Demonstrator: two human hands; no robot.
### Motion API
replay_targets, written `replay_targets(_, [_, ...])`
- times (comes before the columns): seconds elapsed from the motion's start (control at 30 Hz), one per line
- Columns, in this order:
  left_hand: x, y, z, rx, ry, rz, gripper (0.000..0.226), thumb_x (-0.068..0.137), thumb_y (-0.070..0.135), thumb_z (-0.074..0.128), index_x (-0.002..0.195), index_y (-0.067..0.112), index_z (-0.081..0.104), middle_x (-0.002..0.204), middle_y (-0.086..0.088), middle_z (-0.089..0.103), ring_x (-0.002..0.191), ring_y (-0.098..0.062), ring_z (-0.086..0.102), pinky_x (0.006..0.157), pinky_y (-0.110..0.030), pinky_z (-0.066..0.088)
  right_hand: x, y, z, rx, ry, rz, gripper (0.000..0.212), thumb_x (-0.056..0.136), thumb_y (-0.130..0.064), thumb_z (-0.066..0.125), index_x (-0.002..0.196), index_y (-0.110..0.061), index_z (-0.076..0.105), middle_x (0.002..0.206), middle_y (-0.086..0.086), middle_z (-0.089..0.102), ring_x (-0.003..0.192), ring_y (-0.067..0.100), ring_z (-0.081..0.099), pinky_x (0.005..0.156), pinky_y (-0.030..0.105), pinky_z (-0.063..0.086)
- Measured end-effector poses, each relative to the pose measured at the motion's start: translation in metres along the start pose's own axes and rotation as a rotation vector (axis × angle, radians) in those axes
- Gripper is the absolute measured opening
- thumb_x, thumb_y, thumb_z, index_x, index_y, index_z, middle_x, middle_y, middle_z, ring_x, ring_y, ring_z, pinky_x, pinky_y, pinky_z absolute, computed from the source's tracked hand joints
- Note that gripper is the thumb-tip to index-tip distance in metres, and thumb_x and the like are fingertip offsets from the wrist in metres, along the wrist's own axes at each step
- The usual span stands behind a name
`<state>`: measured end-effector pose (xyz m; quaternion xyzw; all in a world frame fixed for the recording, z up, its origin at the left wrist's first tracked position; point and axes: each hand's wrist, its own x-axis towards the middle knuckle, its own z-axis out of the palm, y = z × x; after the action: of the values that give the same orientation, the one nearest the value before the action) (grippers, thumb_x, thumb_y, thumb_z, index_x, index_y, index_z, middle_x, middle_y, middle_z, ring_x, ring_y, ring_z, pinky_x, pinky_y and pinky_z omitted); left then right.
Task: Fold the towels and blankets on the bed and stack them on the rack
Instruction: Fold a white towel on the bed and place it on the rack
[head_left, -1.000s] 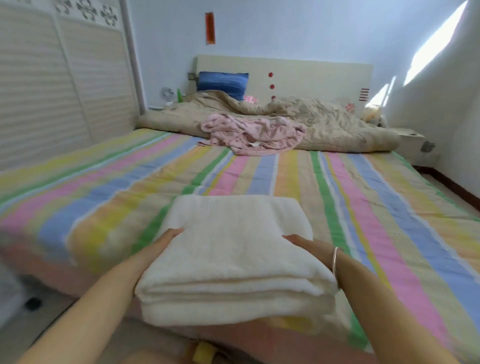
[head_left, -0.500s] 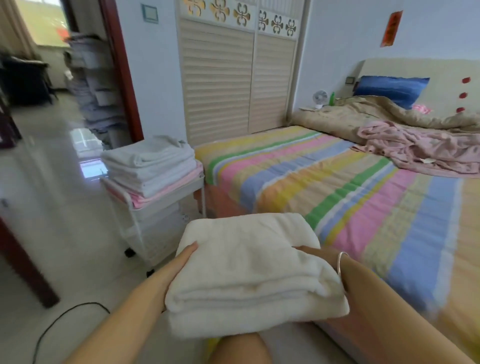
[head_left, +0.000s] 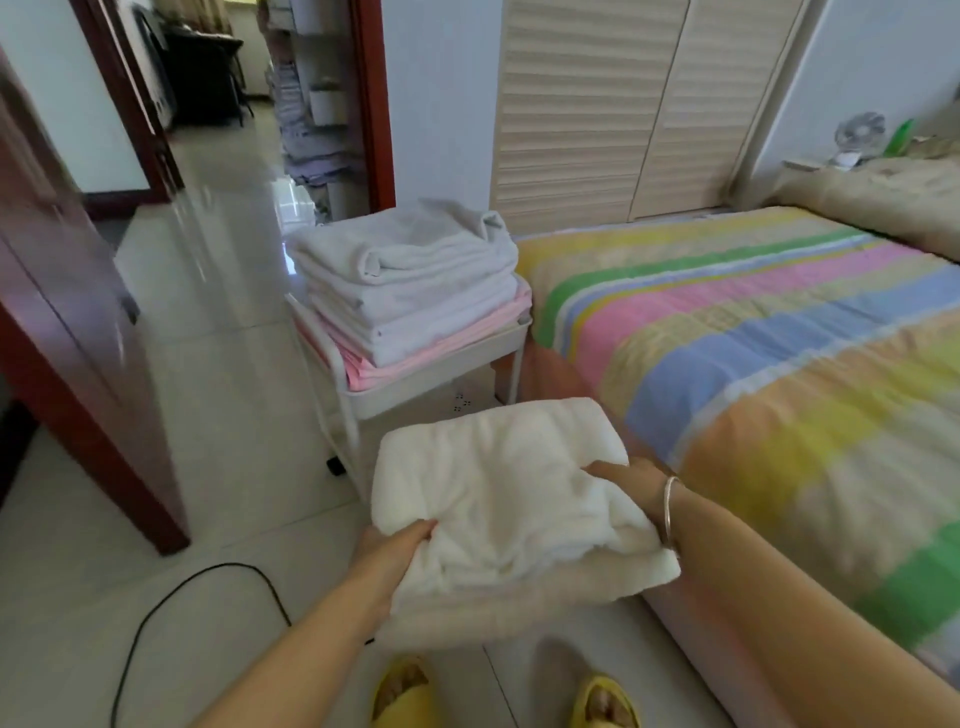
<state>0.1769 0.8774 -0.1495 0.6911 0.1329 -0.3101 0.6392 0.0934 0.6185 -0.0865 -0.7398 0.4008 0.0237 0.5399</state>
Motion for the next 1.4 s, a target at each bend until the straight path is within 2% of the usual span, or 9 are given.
replay_targets(0.13, [0.059, -0.004, 0.019, -0.012, 0.127, 0.097, 0.046, 0.079, 0.025, 0.08, 0.118, 0.014, 0.058, 0.097, -0.001, 0.065, 0.082, -0.015, 0.06, 0.061, -0.023, 0.045, 0.078, 0.013, 0.017, -0.105, 0.021, -0.001, 0.074, 0.084, -0.04, 0.07, 0.141, -0.008, 0.036, 0.138, 0.01, 0.047, 0.117, 0.03, 0.049, 0.084, 0.031, 0.036])
replay_targets(0.27, [0.123, -0.014, 0.034, -0.038, 0.271, 0.171, 0.034, 0.082, 0.02, 0.075, 0.112, 0.021, 0.058, 0.1, 0.002, 0.065, 0.084, -0.012, 0.06, 0.065, -0.023, 0.045, 0.148, 0.016, 0.039, -0.047, 0.013, -0.048, 0.064, 0.078, -0.038, 0.074, 0.132, -0.014, 0.05, 0.123, 0.007, 0.06, 0.11, 0.028, 0.056, 0.085, 0.033, 0.043])
replay_targets(0.4, [0.156, -0.041, 0.049, -0.016, 0.525, 0.189, 0.042, 0.084, 0.029, 0.071, 0.122, 0.02, 0.057, 0.114, -0.002, 0.064, 0.102, -0.025, 0.06, 0.092, -0.037, 0.048, 0.19, -0.005, 0.058, -0.078, -0.148, -0.123, 0.038, 0.079, -0.031, 0.07, 0.113, -0.017, 0.057, 0.101, 0.0, 0.064, 0.092, 0.021, 0.061, 0.073, 0.029, 0.047])
replay_targets(0.67, [0.225, -0.005, 0.092, -0.16, 0.701, 0.345, 0.032, 0.081, 0.023, 0.077, 0.108, 0.017, 0.06, 0.101, 0.005, 0.063, 0.095, -0.016, 0.06, 0.084, -0.026, 0.044, 0.285, -0.041, 0.075, -0.433, -0.349, -0.302, 0.083, 0.084, -0.03, 0.067, 0.152, -0.018, 0.021, 0.146, 0.0, 0.039, 0.133, 0.021, 0.04, 0.101, 0.025, 0.033])
replay_targets(0.8, [0.273, 0.009, 0.089, -0.206, 0.736, 0.402, 0.043, 0.079, 0.022, 0.079, 0.118, 0.013, 0.063, 0.107, 0.004, 0.067, 0.097, -0.014, 0.064, 0.084, -0.025, 0.049, 0.324, -0.034, 0.095, -0.36, -0.207, -0.457, 0.049, 0.09, -0.017, 0.065, 0.135, -0.011, 0.045, 0.125, -0.003, 0.051, 0.116, 0.013, 0.048, 0.093, 0.016, 0.035])
replay_targets(1.0, [0.323, 0.013, 0.071, -0.18, 0.872, 0.42, 0.055, 0.075, 0.033, 0.08, 0.123, 0.012, 0.061, 0.116, 0.001, 0.068, 0.105, -0.015, 0.065, 0.096, -0.032, 0.051, 0.365, -0.035, 0.14, -0.188, 0.023, -0.495, 0.056, 0.085, -0.032, 0.071, 0.13, -0.01, 0.046, 0.109, -0.004, 0.053, 0.097, 0.01, 0.051, 0.066, 0.008, 0.037])
replay_targets(1.17, [0.345, 0.024, 0.053, -0.156, 0.875, 0.39, 0.087, 0.059, 0.052, 0.072, 0.136, 0.015, 0.054, 0.124, 0.0, 0.065, 0.112, -0.017, 0.063, 0.098, -0.033, 0.05, 0.386, -0.058, 0.162, -0.253, 0.088, -0.571, 0.049, 0.088, -0.038, 0.067, 0.127, -0.01, 0.054, 0.115, 0.0, 0.061, 0.099, 0.012, 0.055, 0.075, 0.012, 0.036])
replay_targets(1.3, [0.364, 0.03, 0.034, -0.101, 0.846, 0.313, 0.072, 0.068, 0.048, 0.076, 0.127, 0.011, 0.057, 0.12, 0.001, 0.064, 0.109, -0.018, 0.062, 0.098, -0.032, 0.049, 0.39, -0.075, 0.174, -0.284, 0.062, -0.606, 0.038, 0.094, -0.036, 0.058, 0.124, -0.013, 0.056, 0.103, -0.004, 0.058, 0.092, 0.013, 0.054, 0.065, 0.009, 0.037])
replay_targets(1.4, [0.371, 0.012, 0.027, -0.066, 0.753, 0.152, 0.048, 0.075, 0.04, 0.076, 0.11, 0.015, 0.054, 0.098, 0.005, 0.056, 0.094, -0.017, 0.057, 0.09, -0.028, 0.048, 0.407, -0.055, 0.186, -0.452, 0.005, -0.503, 0.037, 0.096, -0.033, 0.054, 0.127, -0.013, 0.056, 0.117, 0.005, 0.061, 0.099, 0.019, 0.054, 0.076, 0.023, 0.038])
